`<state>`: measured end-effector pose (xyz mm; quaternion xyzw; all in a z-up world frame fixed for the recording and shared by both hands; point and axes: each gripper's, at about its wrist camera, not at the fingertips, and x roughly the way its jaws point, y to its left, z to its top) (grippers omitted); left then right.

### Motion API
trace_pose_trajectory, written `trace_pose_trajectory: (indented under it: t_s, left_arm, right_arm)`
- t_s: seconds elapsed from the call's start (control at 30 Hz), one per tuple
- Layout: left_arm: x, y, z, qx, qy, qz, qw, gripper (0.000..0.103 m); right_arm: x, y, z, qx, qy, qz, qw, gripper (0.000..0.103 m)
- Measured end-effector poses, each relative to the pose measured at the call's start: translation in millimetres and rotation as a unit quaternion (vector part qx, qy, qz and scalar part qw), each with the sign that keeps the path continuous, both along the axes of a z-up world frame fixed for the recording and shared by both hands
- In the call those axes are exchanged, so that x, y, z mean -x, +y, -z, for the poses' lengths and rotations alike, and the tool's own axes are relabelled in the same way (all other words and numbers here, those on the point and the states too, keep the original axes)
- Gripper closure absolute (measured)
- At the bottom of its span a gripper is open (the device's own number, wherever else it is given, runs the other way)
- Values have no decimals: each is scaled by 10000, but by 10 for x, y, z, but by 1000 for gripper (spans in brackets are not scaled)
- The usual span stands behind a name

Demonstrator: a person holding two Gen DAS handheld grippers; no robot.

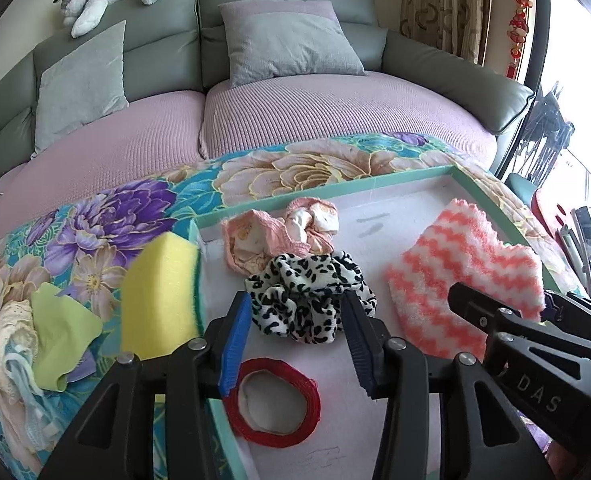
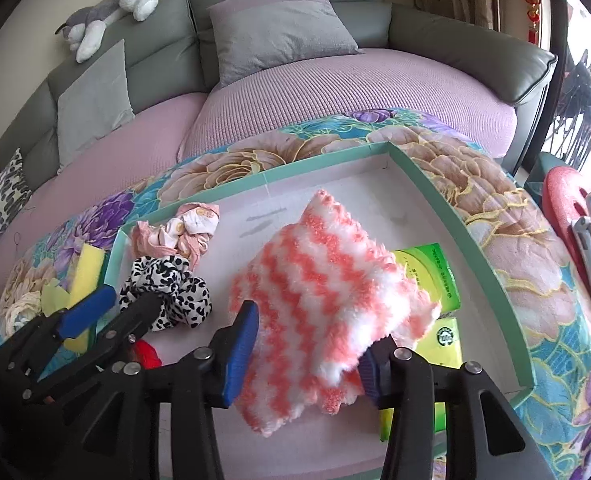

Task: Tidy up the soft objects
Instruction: 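Open the left gripper to drop the scrunchie in the tray while the right releases the striped cloth, then move both open grippers back toward the pile of soft items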

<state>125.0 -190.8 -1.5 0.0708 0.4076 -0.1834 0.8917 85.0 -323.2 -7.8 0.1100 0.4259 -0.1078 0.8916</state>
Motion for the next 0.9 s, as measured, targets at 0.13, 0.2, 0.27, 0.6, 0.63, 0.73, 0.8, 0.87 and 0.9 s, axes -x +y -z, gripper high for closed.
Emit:
trace_pose_trajectory:
  t_s: [0.13, 0.2, 0.27, 0.6, 0.63, 0.73, 0.8, 0.87, 0.9]
  left_arm:
    - [24, 87, -101, 9, -64, -102, 9999, 49]
    - [33, 137, -146, 19, -97, -174, 9998, 46]
    - [45, 191, -187, 18, -131, -268, 9996, 36]
    - [59, 433, -233, -201, -173, -764, 9967, 12]
    - [61, 453, -235, -215, -192, -798, 9964, 11]
    - [72, 524, -238, -227, -225, -926, 9952, 11]
    - [78, 557, -250, -218, -246, -1005, 9944, 10]
    - [91, 589, -273, -179, -283, -1071, 9937, 6]
    - [97, 604, -282, -154, -294, -1101, 9934, 1]
  right_arm:
    - [53, -5, -71, 81, 10, 46, 10000, 42]
    - [78, -16, -96, 81, 37, 65, 9999, 38]
    - [98, -13, -113, 139, 85, 76, 9998, 30]
    - [145, -15, -111, 519, 352, 317, 9975, 0]
    - [149, -41, -106, 480, 385, 355, 9975, 0]
    - [163, -78, -98, 481, 426, 443, 9970, 0]
    - [169, -81, -107, 497, 425, 459, 9968, 0]
    - [175, -75, -122, 493, 406, 444, 9970, 0]
    - [175, -70, -125, 492, 401, 435, 9970, 0]
